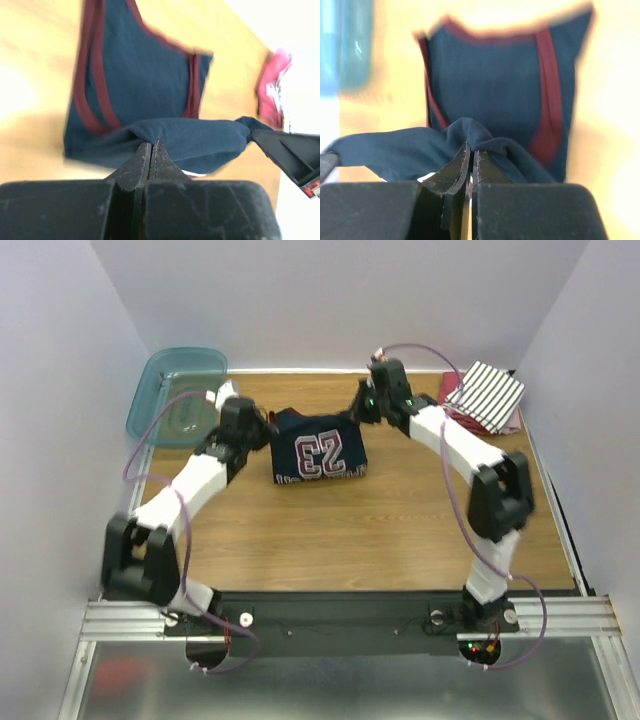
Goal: Fold and stack the tank tops
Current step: Fold the tank top
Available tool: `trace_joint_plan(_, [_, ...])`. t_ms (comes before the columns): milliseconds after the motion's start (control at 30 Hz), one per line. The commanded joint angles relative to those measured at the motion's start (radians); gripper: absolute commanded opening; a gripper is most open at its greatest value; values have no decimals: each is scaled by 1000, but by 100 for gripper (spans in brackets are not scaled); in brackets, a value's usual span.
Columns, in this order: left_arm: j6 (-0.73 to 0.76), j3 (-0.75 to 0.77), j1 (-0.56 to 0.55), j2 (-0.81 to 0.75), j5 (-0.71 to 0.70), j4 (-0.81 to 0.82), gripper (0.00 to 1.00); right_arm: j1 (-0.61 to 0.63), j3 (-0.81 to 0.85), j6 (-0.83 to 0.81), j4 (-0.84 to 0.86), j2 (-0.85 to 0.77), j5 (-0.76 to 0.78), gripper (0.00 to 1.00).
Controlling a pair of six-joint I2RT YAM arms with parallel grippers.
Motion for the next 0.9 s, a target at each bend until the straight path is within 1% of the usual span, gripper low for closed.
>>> trace_joint_plan(0, [73, 167, 132, 316, 83, 274, 0, -84, 282, -60, 98, 305, -139, 1])
trace_joint_plan(33, [94, 280, 167, 392, 150, 274, 0, -103, 338, -51, 98, 365, -165, 0])
trace_joint_plan(67, [105, 335, 175, 464, 168, 274, 0, -108, 446, -39, 99, 430, -196, 0])
trace_joint_plan(100, [110, 381, 182, 591, 180, 268, 0, -108, 493, -35, 98, 534, -204, 0])
trace_joint_plan(133, [110, 467, 186, 647, 192, 261, 0, -109, 540, -28, 98, 583, -215, 0])
trace_joint_plan(167, [98, 501, 189, 694, 195, 245, 0, -112, 602, -14, 98, 623, -236, 0])
trace_joint_plan(200, [91, 529, 189, 774, 197, 242, 0, -112, 623, -8, 98, 655, -235, 0])
trace_joint_plan(233, [72, 561, 189, 805, 201, 245, 0, -114, 637, 3, 96, 709, -236, 0])
trace_joint_plan(267, [62, 567, 189, 852, 208, 251, 0, -112, 653, 12, 98, 726, -245, 0])
trace_joint_plan(367, [48, 563, 175, 886, 209, 268, 0, -114, 633, 11, 99, 760, -251, 0])
trace_joint_plan(467, [47, 500, 158, 873, 177, 287, 0, -111, 532, 7, 112, 720, -238, 0])
trace_joint_plan(500, [30, 459, 147, 860, 171, 296, 0, -111, 463, 7, 128, 708, -239, 0])
trace_joint_plan(567, [3, 405, 134, 844, 168, 305, 0, -105, 385, 9, 167, 647, -235, 0])
trace_joint_plan(600, [-23, 346, 112, 818, 149, 310, 0, -103, 333, 1, 184, 619, -230, 0])
trace_joint_plan(633, [-36, 307, 98, 799, 136, 328, 0, -97, 235, 0, 220, 592, -216, 0])
trace_joint_plan(667, [-47, 267, 81, 778, 122, 340, 0, -94, 178, 0, 221, 567, -216, 0])
trace_joint_plan(700, [-62, 233, 57, 735, 106, 342, 0, -94, 130, 0, 253, 508, -218, 0])
trace_joint_plan(733, [-94, 154, 40, 710, 97, 346, 0, -91, 84, 1, 268, 480, -218, 1])
trace_joint_plan(767, [-114, 114, 26, 686, 61, 362, 0, -85, -23, 1, 293, 446, -212, 0])
trace_joint_plan(800, [-140, 35, -3, 631, 42, 374, 0, -80, -68, -2, 302, 385, -205, 0])
trace_joint_plan(833, [-140, -6, -3, 598, 31, 374, 0, -77, -126, -8, 313, 346, -193, 0])
trace_joint_plan(867, [-165, -43, -27, 566, 21, 380, 0, -69, -225, -9, 334, 311, -179, 0])
